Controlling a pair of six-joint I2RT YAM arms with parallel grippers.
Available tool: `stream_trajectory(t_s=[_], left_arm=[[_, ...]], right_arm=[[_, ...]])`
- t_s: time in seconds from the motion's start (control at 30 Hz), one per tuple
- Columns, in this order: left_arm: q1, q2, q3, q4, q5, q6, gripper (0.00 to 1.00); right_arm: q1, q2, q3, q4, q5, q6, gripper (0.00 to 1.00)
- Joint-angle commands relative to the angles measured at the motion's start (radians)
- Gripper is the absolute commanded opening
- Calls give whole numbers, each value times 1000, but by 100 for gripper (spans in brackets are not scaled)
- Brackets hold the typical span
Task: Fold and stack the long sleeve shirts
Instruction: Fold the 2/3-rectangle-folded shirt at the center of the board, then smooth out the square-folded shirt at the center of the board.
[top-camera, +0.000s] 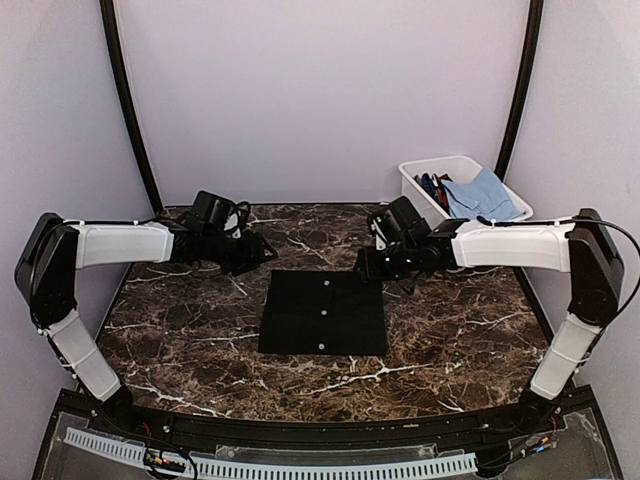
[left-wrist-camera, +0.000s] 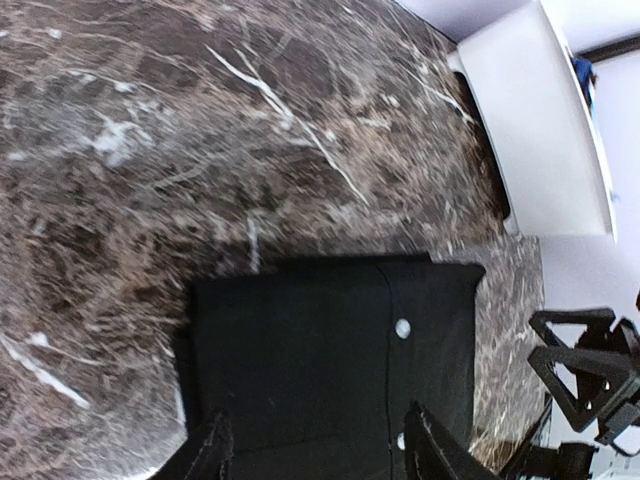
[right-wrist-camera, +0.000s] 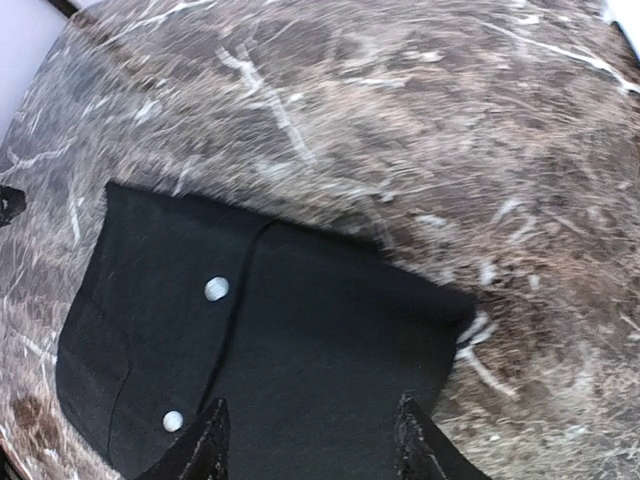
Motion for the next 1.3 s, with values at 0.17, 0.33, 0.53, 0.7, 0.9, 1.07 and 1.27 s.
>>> stream_trajectory(t_s=[0.17, 0.33, 0.53, 0.7, 0.9, 1.07, 1.27], left_arm=[[-189, -20, -80, 31, 75, -79, 49], [-225, 28, -86, 51, 96, -101, 45], [-230, 61, -78, 40, 88, -90, 44], [-230, 76, -76, 28, 79, -81, 43], [-230, 69, -102, 23, 72, -80, 42], [-224, 12, -105, -34, 23, -58, 42], [-171, -82, -160, -91, -34, -38, 43]], right_arm=[[43, 176, 172, -29, -39, -18, 48], [41, 282, 253, -61, -49, -21, 47], [21, 367, 326, -81, -41, -25, 47], [-14, 440, 388, -117, -46, -15, 47], [-53, 479, 405, -126, -75, -4, 47], [-58, 475, 402, -125, -92, -24, 49], [-77, 411, 381, -131, -100, -58, 52]])
